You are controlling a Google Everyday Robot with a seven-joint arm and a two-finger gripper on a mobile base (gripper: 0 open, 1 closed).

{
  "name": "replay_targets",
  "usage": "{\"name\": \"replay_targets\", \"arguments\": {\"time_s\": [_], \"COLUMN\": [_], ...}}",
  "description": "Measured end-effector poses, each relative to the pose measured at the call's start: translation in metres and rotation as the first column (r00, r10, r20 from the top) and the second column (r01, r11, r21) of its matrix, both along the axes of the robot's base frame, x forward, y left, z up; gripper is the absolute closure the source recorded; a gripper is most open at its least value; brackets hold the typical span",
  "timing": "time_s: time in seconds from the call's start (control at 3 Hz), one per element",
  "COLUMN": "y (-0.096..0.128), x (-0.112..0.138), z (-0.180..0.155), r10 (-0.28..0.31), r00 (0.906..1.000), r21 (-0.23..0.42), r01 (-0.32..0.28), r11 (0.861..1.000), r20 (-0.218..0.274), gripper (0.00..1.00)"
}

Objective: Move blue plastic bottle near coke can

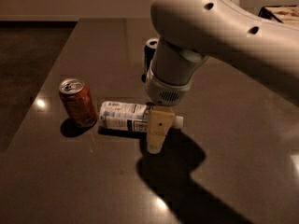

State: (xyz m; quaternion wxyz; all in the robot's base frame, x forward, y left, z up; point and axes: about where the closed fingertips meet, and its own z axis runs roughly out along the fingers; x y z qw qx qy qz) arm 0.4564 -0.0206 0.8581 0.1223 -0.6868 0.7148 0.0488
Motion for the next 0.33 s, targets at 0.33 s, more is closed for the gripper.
{"name": "replay_targets", "arguments": {"time_s": [0.33], "y": [0.0000], "x": [0.0000], "z": [0.0000], "r10": [0.000], "r00": [1.0000], "r21": [0.000], "r01": [0.000], "r11": [1.000], "r20": [0.000], "gripper": [0.00]}}
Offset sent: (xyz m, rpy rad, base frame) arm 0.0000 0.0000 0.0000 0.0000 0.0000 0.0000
